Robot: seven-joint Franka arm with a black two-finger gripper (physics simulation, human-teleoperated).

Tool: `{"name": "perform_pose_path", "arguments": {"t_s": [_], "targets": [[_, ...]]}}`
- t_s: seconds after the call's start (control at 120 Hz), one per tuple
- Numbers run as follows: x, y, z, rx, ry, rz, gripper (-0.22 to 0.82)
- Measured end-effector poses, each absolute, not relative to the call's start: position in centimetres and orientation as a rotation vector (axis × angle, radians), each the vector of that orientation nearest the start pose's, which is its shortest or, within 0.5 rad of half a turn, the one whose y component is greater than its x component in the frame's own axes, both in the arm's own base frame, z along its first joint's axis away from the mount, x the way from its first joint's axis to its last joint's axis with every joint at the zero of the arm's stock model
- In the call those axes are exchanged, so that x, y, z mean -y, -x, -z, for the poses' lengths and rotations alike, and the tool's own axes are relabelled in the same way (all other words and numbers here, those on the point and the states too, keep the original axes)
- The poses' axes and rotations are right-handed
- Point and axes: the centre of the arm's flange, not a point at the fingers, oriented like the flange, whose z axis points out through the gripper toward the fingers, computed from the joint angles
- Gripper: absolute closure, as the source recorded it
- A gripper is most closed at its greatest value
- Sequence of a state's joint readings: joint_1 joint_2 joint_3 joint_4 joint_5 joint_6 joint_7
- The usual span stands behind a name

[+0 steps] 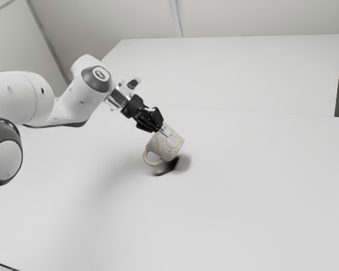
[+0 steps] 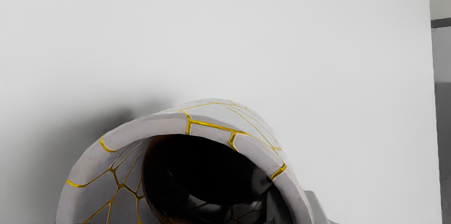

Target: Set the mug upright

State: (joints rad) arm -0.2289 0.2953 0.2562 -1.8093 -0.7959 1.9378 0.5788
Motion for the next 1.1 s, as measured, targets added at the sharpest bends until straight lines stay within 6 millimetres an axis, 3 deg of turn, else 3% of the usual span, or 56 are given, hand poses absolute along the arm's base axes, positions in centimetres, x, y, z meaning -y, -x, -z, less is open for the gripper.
{"name": "perform_pose_path", "arguments": {"t_s": [0.242, 0.475, 0.725, 1.1], "targets": [[7.7, -61.4, -40.5, 0.626, -2.872, -0.017, 0.78], [9.4, -58.7, -37.8, 0.776, -3.118, 0.136, 0.78], [10.2, -57.9, -36.2, 0.639, -3.228, 0.175, 0.78], [11.9, -58.6, -35.2, 0.375, -3.266, 0.056, 0.78]]}}
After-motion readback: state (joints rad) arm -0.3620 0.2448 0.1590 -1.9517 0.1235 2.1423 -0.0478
